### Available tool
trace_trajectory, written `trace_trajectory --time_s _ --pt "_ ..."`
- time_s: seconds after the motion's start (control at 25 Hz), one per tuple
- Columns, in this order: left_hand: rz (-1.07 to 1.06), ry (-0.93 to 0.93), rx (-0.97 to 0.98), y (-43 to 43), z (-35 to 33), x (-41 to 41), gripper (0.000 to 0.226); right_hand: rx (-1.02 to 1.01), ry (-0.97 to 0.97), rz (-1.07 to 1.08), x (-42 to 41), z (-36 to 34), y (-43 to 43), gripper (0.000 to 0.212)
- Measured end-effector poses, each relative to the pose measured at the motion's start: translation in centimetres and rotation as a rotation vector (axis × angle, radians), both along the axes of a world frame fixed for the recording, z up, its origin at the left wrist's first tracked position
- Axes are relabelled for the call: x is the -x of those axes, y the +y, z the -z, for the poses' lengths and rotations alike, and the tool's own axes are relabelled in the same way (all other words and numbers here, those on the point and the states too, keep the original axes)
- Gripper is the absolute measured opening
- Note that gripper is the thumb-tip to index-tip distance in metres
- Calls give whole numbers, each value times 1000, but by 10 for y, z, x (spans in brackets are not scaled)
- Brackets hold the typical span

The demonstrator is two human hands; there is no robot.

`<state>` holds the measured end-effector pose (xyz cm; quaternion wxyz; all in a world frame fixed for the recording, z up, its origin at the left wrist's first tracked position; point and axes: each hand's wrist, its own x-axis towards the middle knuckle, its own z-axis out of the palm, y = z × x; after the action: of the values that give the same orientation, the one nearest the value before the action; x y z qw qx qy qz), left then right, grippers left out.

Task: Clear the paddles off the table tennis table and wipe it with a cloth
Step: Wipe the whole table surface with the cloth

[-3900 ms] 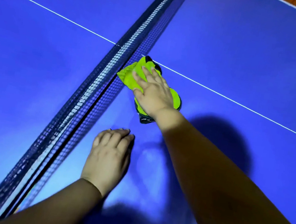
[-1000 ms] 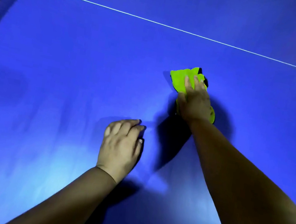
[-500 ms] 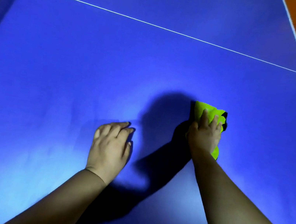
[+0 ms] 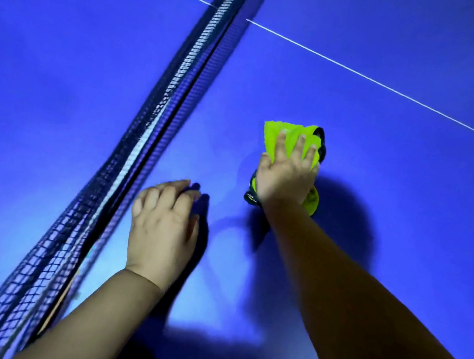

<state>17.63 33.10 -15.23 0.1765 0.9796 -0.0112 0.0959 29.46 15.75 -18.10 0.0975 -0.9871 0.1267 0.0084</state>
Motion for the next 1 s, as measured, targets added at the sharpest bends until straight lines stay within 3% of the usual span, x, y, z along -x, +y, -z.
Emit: trace_trajectory --time_s 0.32,0.6,1.0 --pt "-133 -16 86 68 11 37 30 -11 118 -362 -20 -2 132 56" --pt "-149 67 4 51 12 59 42 -40 112 -647 51 -4 106 57" --pt "76 147 -52 -89 3 86 50 -105 -58 -304 116 5 -97 58"
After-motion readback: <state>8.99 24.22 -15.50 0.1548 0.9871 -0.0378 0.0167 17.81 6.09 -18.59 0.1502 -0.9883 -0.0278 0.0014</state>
